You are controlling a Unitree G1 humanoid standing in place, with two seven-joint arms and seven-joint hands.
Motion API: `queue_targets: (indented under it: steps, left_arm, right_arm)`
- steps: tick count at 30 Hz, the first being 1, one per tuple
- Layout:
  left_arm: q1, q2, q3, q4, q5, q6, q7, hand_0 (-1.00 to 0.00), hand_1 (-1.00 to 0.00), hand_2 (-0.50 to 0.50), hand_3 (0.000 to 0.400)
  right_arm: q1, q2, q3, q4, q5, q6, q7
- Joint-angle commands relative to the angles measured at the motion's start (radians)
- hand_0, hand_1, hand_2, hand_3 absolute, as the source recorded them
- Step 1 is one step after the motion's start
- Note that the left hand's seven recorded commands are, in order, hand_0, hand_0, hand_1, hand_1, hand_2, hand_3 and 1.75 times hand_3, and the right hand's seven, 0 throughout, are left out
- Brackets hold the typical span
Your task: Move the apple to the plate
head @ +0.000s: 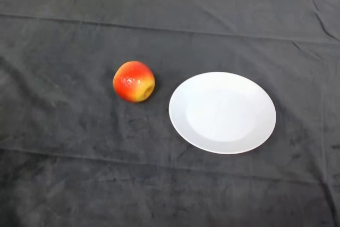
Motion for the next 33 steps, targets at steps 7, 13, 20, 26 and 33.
queue_targets:
  steps: [7, 13, 20, 26, 33]
  left_arm:
    - [-0.028, 0.031, -0.057, -0.028, 0.066, -0.031, 0.034, 0.00, 0.00, 0.00, 0.000]
    - [-0.019, 0.019, -0.099, -0.066, 0.122, -0.027, 0.091, 0.00, 0.00, 0.00, 0.000]
    - [0.011, -0.007, -0.157, -0.175, 0.185, 0.012, 0.150, 0.00, 0.00, 0.00, 0.000]
    - [0.035, -0.030, -0.210, -0.285, 0.238, 0.062, 0.187, 0.00, 0.00, 0.00, 0.000]
    - [0.024, -0.057, -0.268, -0.358, 0.289, 0.122, 0.214, 0.00, 0.00, 0.00, 0.000]
  right_arm:
    - [-0.034, -0.003, -0.0192, -0.021, 0.0302, -0.020, -0.0116]
    - [-0.034, -0.003, -0.0187, -0.022, 0.0303, -0.020, -0.0121]
    - [-0.034, -0.002, -0.0180, -0.025, 0.0304, -0.020, -0.0131]
    - [-0.033, 0.000, -0.0170, -0.027, 0.0302, -0.019, -0.0145]
    - [-0.031, 0.001, -0.0157, -0.031, 0.0299, -0.019, -0.0165]
